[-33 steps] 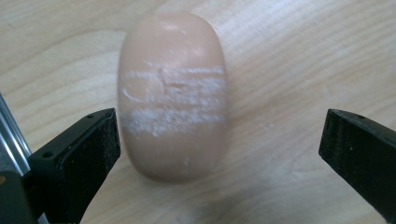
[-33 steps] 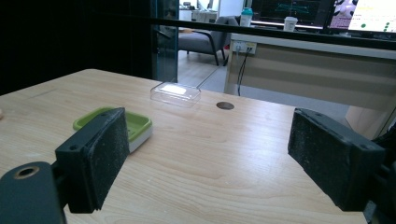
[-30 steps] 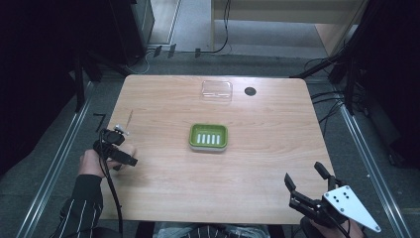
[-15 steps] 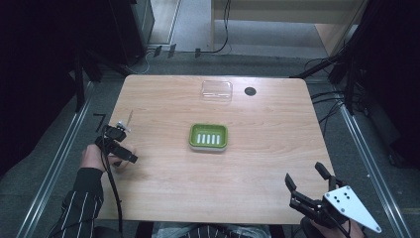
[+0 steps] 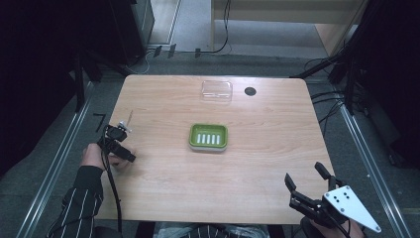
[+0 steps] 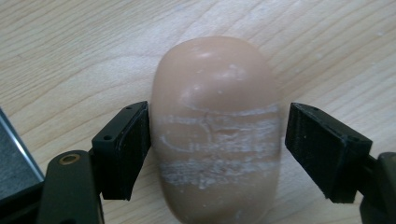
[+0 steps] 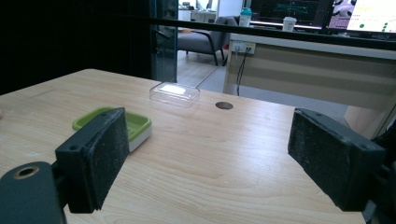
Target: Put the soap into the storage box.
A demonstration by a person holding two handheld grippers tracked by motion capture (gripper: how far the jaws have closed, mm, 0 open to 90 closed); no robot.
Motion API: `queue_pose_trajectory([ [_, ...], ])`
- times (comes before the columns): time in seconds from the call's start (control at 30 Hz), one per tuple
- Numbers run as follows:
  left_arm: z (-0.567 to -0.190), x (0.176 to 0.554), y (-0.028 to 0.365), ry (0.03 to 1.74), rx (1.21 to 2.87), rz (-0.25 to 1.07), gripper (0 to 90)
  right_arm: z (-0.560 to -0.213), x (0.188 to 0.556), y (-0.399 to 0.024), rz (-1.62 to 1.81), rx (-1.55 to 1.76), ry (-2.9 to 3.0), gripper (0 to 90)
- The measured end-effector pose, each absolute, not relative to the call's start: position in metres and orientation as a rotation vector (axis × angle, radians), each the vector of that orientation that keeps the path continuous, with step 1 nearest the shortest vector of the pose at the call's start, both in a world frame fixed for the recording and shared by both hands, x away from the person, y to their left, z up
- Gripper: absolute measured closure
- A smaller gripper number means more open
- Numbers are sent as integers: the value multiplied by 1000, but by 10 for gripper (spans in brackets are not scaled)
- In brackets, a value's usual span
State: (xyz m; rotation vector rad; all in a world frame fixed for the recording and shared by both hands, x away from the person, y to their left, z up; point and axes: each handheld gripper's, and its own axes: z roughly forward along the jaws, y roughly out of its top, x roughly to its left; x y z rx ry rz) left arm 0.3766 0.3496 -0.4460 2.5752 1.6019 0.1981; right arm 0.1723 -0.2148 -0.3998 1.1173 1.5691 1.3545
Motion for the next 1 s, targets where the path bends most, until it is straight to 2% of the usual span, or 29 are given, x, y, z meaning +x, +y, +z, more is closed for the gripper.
queue_pose_trajectory([
  [0.07,-447,377,350,1599,2580,192,285,-400,172,-215,1355,1115,1570,132],
  [0.2,-447,377,350,1605,2570,186,321,-400,172,-215,1356,1118,1567,132],
  [0.4,-448,375,350,1611,2547,202,331,-400,172,-215,1355,1119,1569,132],
  [1.0,-440,369,330,1492,2642,196,334,-400,172,-214,1353,1117,1573,132],
])
